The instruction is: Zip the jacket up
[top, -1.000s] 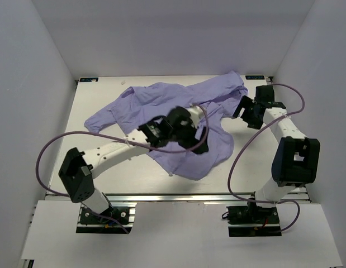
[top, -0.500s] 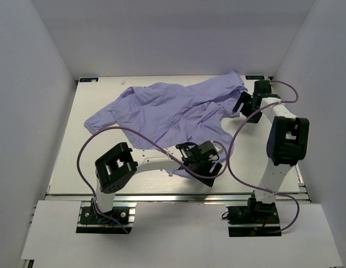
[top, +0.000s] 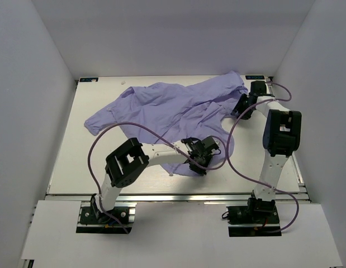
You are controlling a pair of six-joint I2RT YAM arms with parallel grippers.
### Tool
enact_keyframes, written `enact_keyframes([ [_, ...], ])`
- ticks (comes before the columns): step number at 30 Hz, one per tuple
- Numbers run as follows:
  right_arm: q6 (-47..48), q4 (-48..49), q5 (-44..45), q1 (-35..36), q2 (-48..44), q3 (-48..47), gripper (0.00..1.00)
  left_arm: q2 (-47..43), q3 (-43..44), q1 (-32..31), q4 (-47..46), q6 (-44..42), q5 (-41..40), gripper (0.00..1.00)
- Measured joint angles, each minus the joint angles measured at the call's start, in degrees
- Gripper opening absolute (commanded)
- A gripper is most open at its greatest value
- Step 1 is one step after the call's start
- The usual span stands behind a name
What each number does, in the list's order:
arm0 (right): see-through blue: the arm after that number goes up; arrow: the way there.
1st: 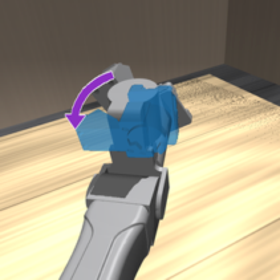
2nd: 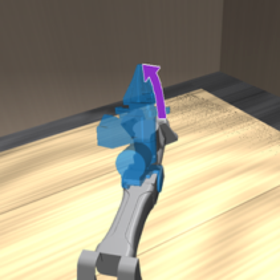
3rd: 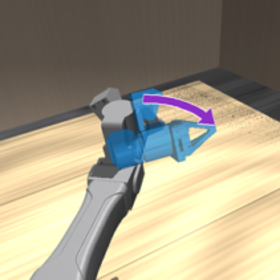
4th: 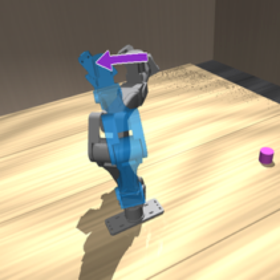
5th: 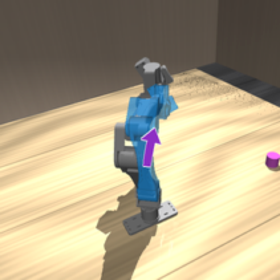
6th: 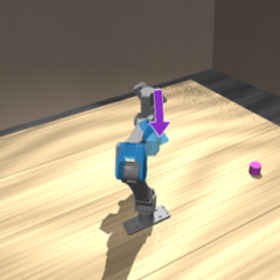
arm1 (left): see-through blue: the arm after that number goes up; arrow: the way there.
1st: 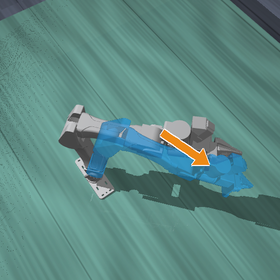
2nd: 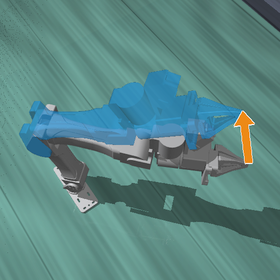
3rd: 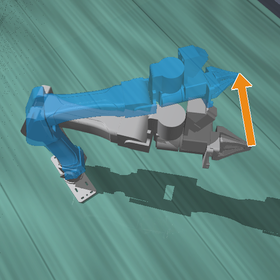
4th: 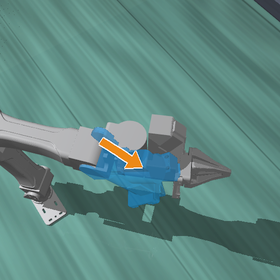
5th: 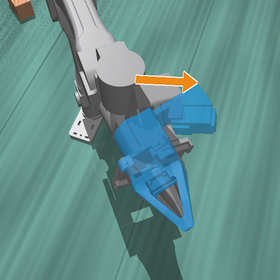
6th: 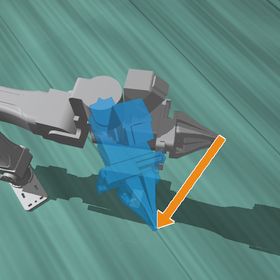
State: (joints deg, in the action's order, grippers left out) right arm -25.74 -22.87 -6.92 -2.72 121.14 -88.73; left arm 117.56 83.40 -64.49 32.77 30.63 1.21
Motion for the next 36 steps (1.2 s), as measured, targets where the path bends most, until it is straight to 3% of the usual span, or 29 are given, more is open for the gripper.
enact_keyframes([
  [2, -0.42, 0.57, -0.37, 0.0, 0.26, 0.0, 0.19, 0.0, -0.11, 1.49, -0.2, 0.44, 0.17, 0.0],
  [3, -0.59, 0.72, -0.55, 0.0, 0.44, 0.02, 0.0, -0.04, -0.15, 2.19, -0.28, 0.61, 0.15, 0.0],
  [9, -1.05, 1.99, -0.55, 0.07, 0.48, 0.46, 0.0, -4.48, -4.17, 4.02, -1.22, -0.2, -0.7, 0.0],
  [20, 0.7, -1.11, 8.79, 0.11, -14.29, 4.66, 0.0, -40.89, -20.81, 3.87, -10.95, 2.45, 1.88, 0.0],
  [25, 1.44, -2.99, 11.96, 0.11, -19.43, 4.63, 0.0, -47.04, -28.7, 7.3, -11.72, 6.34, 1.31, 0.0],
  [26, 1.75, -3.41, 12.41, 0.11, -19.85, 4.63, 0.0, -47.06, -29.66, 8.04, -11.32, 6.6, 1.11, 0.02],
  [27, 2.03, -3.89, 12.81, 0.11, -20.13, 4.63, 0.0, -46.6, -30.1, 8.66, -10.54, 6.69, 1.16, 0.15],
  [30, 2.69, -4.85, 13.25, 0.11, -20.33, 4.61, 0.0, -43.12, -28.92, 8.79, -9.97, 5.86, 2.73, 0.25],
  [31, 2.93, -5.29, 13.25, 0.11, -20.33, 4.61, 0.0, -41.0, -27.74, 8.57, -9.94, 5.31, 3.54, 0.39],
  [34, 3.65, -6.23, 13.22, 0.11, -20.31, 4.61, 0.0, -32.02, -20.76, 6.03, -8.79, 2.86, 4.74, 0.65],
  [36, 4.0, -6.88, 13.09, 0.11, -20.28, 4.61, 0.0, -24.85, -13.88, 2.91, -8.24, 0.85, 4.68, 0.71],
])
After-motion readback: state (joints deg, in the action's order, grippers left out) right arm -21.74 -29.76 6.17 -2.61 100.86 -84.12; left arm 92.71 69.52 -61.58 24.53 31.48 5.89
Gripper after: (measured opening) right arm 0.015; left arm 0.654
